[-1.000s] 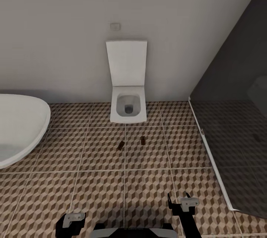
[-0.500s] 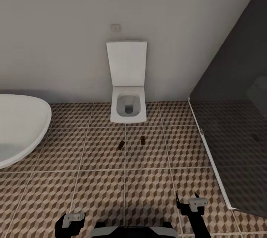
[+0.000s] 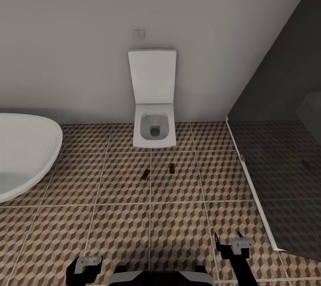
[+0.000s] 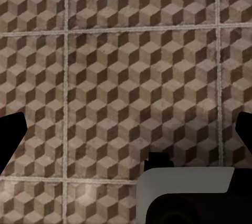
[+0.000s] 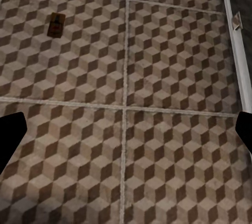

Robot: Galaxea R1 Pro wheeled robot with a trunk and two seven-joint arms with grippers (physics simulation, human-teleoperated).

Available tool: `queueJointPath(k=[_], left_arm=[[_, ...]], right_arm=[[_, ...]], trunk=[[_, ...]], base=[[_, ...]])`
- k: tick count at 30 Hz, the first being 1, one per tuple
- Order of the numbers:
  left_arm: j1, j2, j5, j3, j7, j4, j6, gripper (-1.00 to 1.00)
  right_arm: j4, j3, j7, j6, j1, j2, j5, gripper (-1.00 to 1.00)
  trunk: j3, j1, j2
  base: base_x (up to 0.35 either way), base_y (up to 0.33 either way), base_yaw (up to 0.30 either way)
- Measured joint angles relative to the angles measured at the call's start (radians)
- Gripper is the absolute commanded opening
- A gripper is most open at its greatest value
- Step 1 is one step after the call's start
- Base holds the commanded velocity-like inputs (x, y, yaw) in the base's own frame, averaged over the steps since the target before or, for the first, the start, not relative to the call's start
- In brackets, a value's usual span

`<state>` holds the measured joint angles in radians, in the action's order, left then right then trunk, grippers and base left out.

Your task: Take the four mousetraps from the cabinet in the bathroom and place them on the bathroom floor. Make sure all four end up on the same floor surface, and ensure that at least two of them are either under or directly next to the same bathroom sink.

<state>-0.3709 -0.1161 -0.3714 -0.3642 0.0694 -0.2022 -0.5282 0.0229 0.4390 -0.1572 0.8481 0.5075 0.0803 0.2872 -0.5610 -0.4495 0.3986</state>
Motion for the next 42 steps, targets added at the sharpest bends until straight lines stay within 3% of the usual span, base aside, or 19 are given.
queueJointPath(k=[19, 26, 42], left_arm=[[0.0, 0.0, 0.0, 0.0, 0.0, 0.0, 0.0, 1.0], [0.0, 0.0, 0.0, 0.0, 0.0, 0.0, 0.0, 1.0], [0.0, 0.003, 0.0, 0.0, 0.0, 0.0, 0.0, 1.0]], right_arm=[[0.0, 0.001, 0.0, 0.0, 0.0, -0.02, 0.0, 1.0], [0.0, 0.0, -0.001, 0.0, 0.0, -0.034, 0.0, 1.0], [0.0, 0.0, -0.003, 0.0, 0.0, -0.036, 0.0, 1.0]], trunk=[[0.002, 0.0, 0.0], [0.011, 0.0, 0.0], [0.036, 0.0, 0.0]], base=[[0.0, 0.0, 0.0], [0.0, 0.0, 0.0], [0.0, 0.0, 0.0]])
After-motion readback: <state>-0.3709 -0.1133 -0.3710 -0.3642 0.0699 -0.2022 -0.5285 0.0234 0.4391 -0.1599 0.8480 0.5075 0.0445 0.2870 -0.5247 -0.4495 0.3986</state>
